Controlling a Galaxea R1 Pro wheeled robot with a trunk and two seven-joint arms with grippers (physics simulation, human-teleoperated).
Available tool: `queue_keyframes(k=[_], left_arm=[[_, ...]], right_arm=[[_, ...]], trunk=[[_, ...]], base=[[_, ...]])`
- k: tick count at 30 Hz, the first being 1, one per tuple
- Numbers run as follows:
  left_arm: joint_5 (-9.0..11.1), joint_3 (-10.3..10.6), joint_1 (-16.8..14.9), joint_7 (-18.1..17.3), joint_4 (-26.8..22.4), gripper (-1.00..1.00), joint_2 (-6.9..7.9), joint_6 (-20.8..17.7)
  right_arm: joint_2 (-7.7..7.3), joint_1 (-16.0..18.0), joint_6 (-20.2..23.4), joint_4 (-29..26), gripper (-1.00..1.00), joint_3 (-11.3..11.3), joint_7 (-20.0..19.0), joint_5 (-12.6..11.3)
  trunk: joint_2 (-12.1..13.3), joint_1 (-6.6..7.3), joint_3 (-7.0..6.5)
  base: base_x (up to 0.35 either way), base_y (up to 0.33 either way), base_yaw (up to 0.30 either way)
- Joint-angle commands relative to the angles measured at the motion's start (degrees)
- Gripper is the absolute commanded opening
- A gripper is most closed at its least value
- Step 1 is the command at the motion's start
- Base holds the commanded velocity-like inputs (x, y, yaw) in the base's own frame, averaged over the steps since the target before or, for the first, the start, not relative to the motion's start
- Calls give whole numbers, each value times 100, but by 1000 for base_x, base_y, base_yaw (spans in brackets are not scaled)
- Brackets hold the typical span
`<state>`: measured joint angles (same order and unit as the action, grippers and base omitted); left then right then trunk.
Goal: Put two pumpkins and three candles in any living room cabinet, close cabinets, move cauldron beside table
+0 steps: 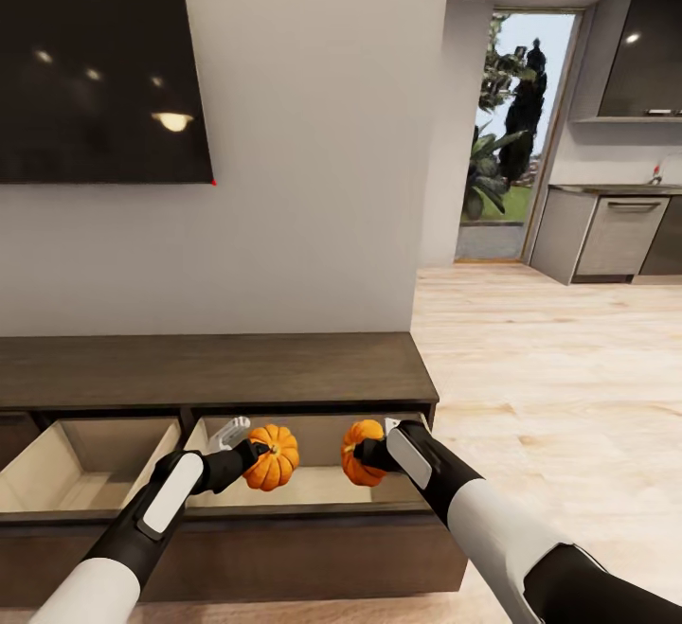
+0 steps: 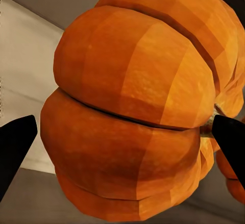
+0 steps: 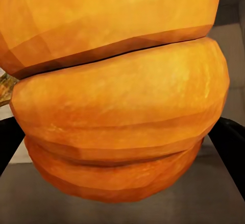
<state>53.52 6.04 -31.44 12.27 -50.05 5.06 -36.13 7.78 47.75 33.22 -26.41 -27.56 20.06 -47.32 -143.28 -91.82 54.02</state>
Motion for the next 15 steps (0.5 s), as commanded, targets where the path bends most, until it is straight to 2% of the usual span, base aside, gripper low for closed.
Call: queue_keyframes(k=[1, 6, 15], left_arm=[[62, 20, -3, 57, -8, -100, 7, -2], [62, 20, -3, 57, -13, -100, 5, -2], [77, 20, -3, 57, -22, -100, 3, -7]], right_arm=[[-4, 5, 9, -11, -100, -39, 59, -57], [2, 5, 9, -6, -100, -45, 59, -71], [16, -3, 64, 54, -100, -164, 59, -78]], trunk=[[-3, 1, 6], [-3, 1, 6], [-3, 1, 6]], base=[[113, 33, 0], [122, 30, 0], [8, 2, 0]])
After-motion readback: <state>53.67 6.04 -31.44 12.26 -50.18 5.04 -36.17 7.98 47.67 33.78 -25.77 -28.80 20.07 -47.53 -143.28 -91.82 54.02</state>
